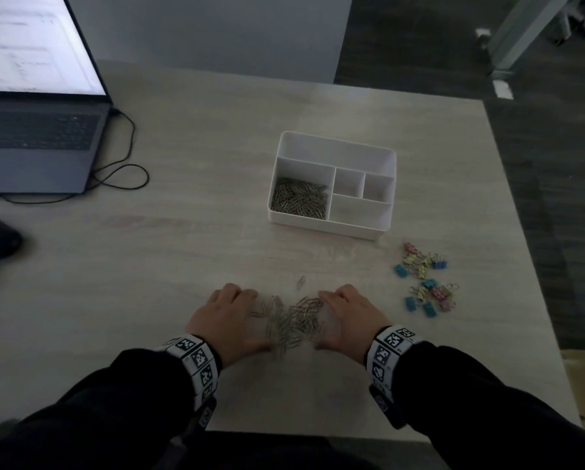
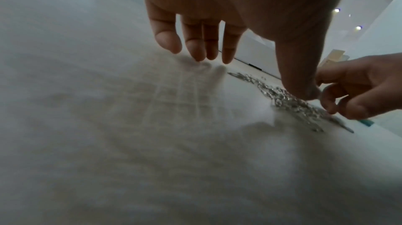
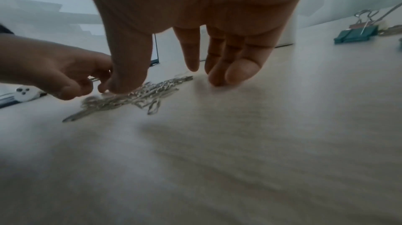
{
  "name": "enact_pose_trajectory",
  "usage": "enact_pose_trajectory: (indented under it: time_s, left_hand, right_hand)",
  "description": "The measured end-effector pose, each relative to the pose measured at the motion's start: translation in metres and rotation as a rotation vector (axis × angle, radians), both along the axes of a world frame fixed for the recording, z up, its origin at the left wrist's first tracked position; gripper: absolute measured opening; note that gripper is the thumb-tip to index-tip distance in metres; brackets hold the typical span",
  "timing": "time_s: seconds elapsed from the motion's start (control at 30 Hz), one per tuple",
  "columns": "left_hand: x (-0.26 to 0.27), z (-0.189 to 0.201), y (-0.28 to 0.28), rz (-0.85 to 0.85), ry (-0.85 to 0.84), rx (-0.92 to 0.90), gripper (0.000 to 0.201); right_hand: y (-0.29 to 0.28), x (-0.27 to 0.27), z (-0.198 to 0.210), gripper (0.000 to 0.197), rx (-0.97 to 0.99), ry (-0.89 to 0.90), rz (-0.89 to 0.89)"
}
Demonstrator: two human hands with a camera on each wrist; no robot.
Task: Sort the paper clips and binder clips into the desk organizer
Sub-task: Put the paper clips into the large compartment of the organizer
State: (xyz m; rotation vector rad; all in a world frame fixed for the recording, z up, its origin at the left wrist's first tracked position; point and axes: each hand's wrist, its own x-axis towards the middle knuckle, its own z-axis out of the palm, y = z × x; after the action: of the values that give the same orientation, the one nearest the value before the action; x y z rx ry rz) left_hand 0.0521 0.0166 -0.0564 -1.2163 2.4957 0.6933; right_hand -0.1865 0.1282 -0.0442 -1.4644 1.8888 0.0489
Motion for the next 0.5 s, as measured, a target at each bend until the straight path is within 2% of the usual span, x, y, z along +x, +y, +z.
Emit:
enact_pose_trajectory:
  time_s: [0.03,0.1,0.3,0.5]
  left_hand:
    - [0.002,0.001,0.002,0.010,-0.032,0.017,0.105]
    - [0.001,0.001,0.006,0.032,-0.057,0.059,0.105]
    - [-0.022,0.001,0.016,0.004,0.000,0.147,0.061]
    - [-0.039,0.002,0.012,0.001,0.119,0.156,0.032]
  right_hand:
    - [0.001,0.003,0.001,0.097,0.041,0.001,-0.004]
    - [0.002,0.009,-0.001,0.095,0.072,0.012,0.000]
    - [-0.002,0.025,-0.008,0.068,0.048,-0.026,-0.059]
    - [-0.014,0.032,-0.011,0.050,-0.086,-0.131,-0.193]
